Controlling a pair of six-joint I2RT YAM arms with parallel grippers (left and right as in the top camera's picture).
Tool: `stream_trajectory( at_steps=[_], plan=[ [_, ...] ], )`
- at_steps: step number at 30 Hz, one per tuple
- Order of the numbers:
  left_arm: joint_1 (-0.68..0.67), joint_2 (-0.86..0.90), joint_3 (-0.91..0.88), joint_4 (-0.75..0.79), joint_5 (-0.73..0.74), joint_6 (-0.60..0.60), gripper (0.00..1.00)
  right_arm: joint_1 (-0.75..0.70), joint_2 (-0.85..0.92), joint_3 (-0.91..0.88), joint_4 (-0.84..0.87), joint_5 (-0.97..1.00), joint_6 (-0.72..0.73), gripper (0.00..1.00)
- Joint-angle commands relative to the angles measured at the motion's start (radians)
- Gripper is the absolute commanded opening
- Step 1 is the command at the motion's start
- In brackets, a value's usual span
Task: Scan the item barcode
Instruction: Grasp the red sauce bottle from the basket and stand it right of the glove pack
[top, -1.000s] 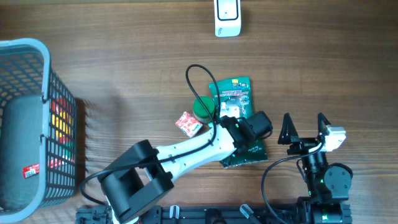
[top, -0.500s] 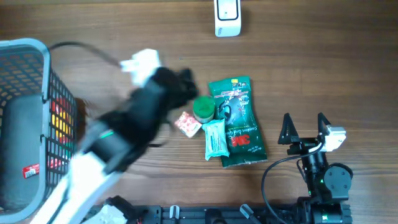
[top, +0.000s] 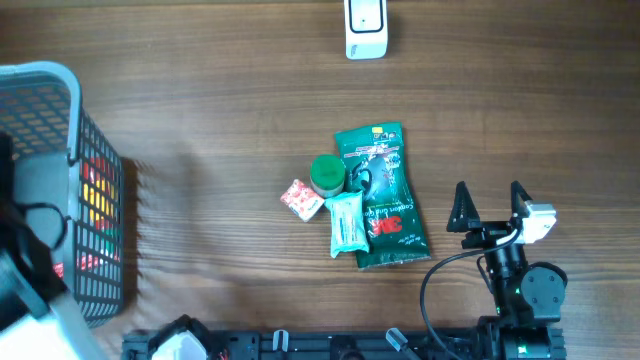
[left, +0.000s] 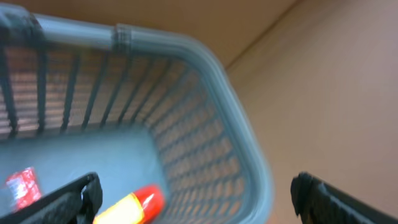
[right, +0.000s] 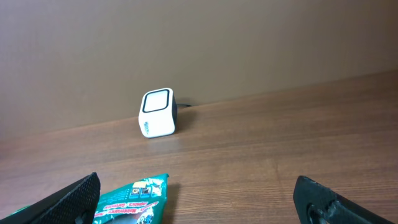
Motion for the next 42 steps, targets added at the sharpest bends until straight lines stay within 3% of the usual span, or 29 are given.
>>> stream_trajectory(
  at_steps=[1,2,4,9,12,15,18,26,27,30,35,42],
  plan=[
    [0.064,0.274,0.249,-0.188,0.216,0.198,0.99,-0.002,-0.004,-0.001,0.003,0.006,-0.011,1.00],
    [0.064,0.426,0.418,-0.342,0.216,0.288,0.99,-0.002,-0.004,-0.001,0.003,0.006,-0.011,1.00],
    [0.064,0.624,0.614,-0.539,0.217,0.315,1.00,-0.002,-0.004,-0.001,0.003,0.006,-0.011,1.00],
    [0.067,0.808,0.635,-0.644,0.152,0.317,1.00,-0.002,-0.004,-0.001,0.003,0.006,-0.011,1.00],
    [0.067,0.874,0.562,-0.658,0.153,0.402,0.98,-0.002,-0.004,-0.001,0.003,0.006,-0.011,1.00],
    [0.067,0.878,0.422,-0.581,0.202,0.495,0.98,-0.002,-0.004,-0.001,0.003,0.007,-0.011,1.00],
    [0.067,0.878,0.212,-0.419,0.428,0.684,0.94,-0.002,-0.004,-0.001,0.003,0.006,-0.011,1.00],
    [0.067,0.878,-0.119,-0.092,0.428,0.682,1.00,-0.002,-0.004,-0.001,0.003,0.006,-0.011,0.99],
    [0.068,0.878,-0.135,-0.084,0.417,0.681,0.91,-0.002,-0.004,-0.001,0.003,0.006,-0.011,1.00],
    [0.074,0.878,-0.134,-0.093,0.394,0.670,0.71,-0.002,-0.004,-0.001,0.003,0.006,-0.011,1.00],
    [0.107,0.822,-0.055,-0.158,0.372,0.618,0.55,-0.002,-0.004,-0.001,0.003,0.006,-0.011,1.00],
    [0.117,0.484,0.281,-0.316,0.404,0.546,0.53,-0.002,-0.004,-0.001,0.003,0.006,-0.011,1.00]
  ],
)
